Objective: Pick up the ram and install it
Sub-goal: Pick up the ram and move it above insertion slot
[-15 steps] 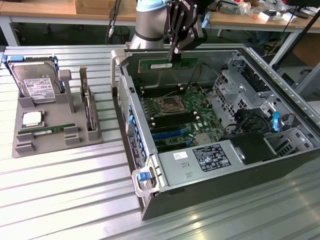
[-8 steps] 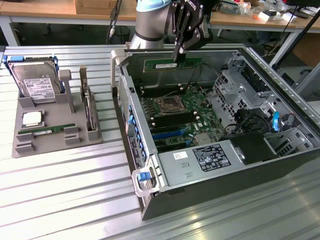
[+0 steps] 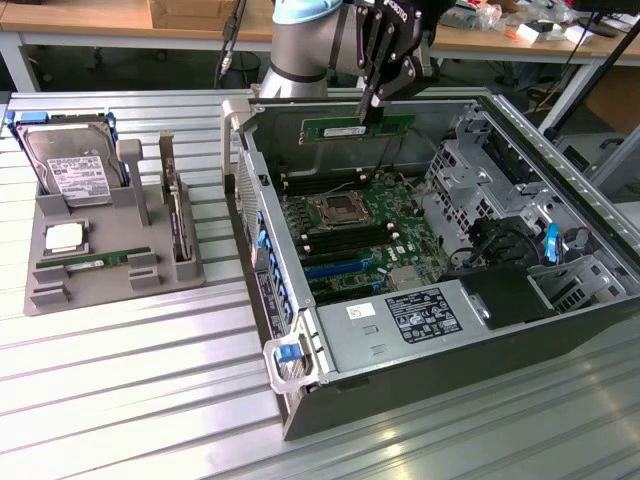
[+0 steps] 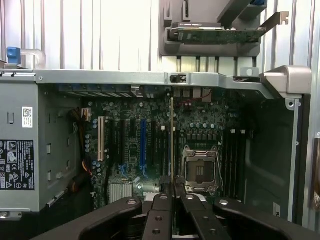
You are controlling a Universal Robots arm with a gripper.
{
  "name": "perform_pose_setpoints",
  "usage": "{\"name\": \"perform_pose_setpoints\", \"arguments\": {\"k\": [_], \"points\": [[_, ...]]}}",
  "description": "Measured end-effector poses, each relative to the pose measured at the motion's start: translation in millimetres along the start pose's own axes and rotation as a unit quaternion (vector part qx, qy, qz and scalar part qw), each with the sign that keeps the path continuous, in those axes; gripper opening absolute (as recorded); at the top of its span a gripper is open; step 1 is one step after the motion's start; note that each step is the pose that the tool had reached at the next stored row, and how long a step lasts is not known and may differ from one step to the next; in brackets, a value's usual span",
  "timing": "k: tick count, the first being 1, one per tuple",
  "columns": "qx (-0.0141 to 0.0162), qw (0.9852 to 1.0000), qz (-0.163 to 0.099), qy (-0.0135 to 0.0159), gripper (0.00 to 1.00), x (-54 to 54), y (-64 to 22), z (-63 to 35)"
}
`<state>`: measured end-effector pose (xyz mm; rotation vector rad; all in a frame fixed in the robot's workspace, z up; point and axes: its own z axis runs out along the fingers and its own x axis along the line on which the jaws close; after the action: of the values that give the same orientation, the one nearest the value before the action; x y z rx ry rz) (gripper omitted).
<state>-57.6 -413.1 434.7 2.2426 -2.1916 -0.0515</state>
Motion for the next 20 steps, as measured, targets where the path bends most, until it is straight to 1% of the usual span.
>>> {"name": "perform_pose_setpoints", "arguments": {"k": [9,14,20], "points": [[0.0,1.0,0.0,0.0003,0.12,0.5,-19.6,-0.4],[0.0,1.0,-0.001,0.0004,0.12,0.8,-33.9,-0.8],[0.0,1.0,-0.001,0.0004,0.12,1.0,-45.5,-1.1]]}}
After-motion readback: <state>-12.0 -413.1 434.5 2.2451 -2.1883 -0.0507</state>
